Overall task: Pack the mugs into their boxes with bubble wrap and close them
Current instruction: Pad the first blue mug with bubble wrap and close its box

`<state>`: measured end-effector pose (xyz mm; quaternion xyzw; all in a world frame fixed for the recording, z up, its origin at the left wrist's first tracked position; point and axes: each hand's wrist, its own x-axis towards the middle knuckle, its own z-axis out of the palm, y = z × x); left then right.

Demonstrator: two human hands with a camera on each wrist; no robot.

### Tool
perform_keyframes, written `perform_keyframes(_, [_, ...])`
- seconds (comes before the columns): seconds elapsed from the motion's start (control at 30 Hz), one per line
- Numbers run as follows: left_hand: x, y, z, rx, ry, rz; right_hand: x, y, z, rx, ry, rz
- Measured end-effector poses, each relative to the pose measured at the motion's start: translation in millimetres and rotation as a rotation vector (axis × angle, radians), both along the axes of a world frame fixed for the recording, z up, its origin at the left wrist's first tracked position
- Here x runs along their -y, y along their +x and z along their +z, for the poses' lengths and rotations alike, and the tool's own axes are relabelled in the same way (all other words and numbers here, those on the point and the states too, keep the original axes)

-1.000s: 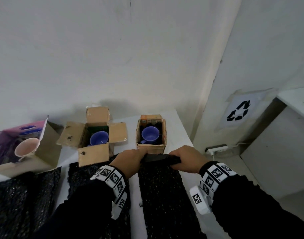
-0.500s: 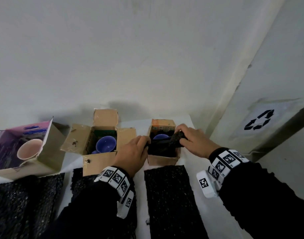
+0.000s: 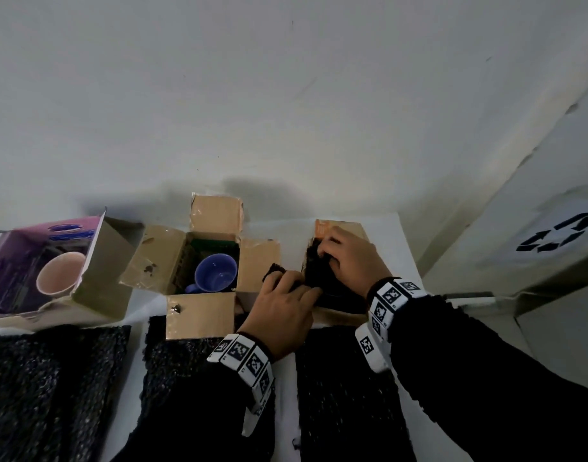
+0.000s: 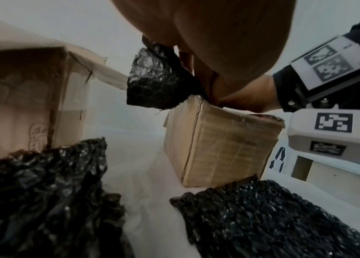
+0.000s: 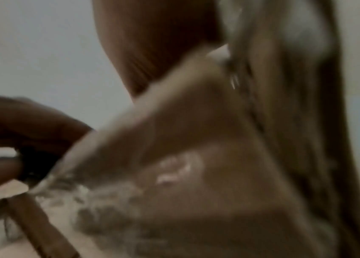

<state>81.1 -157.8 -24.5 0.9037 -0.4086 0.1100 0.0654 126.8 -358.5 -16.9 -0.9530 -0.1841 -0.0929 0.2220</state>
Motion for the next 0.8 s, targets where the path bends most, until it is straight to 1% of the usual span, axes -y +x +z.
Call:
perform_keyframes(0.07, [0.5,-0.9,-1.1,-0.007,0.018,0.006,-2.6,2.7,-4.0,-0.017,-0.041,0.074])
perform_keyframes(0.13, [1.3,-1.6,-5.0,-0.048,0.017,0.044,-2.1,5.7,-4.7,-0.033,-0.129,0.109])
perform_keyframes(0.23, [2.4,-4.1,-12.1,-0.102,-0.022,0.086,0.4,5.3,-2.0,-0.076,-0.329,0.107])
perform_keyframes(0.3, [3.1,-4.5,-16.3,-0.099,-0.05,0.065,0.7,3.0,-2.6,-0.106,-0.41,0.088])
perform_keyframes(0.4, [2.8,-2.6,-14.1,-0.102,-0.086,0.052,-2.0,3.9,-5.1,-0.123,-0.472,0.075])
perform_keyframes(0.5, [-1.4,-1.6,-9.0,-0.117,-0.109,0.09,-1.6,6.9,-5.4,-0.15,-0.54,0.079])
perform_keyframes(0.6, [-7.5,-2.3,-6.8,-0.221,-0.223,0.169,-1.7,7.0,-4.6,-0.178,-0.588,0.062])
perform_keyframes(0.67, [-8.7,-3.0,-6.5,-0.239,-0.278,0.141,-4.8,5.5,-1.8,-0.176,-0.559,0.059])
perform_keyframes(0.7, [-8.3,-3.2,-6.3,-0.238,-0.295,0.111,-6.3,3.7,0.4,-0.144,-0.533,0.056])
perform_keyframes(0.73, [-7.4,-3.5,-5.1,-0.245,-0.319,0.087,-6.4,1.7,0.8,-0.087,-0.474,0.034])
perform_keyframes(0.8, [-5.7,-2.9,-1.6,-0.254,-0.379,0.072,-2.0,-2.4,-0.2,0.012,-0.274,-0.068])
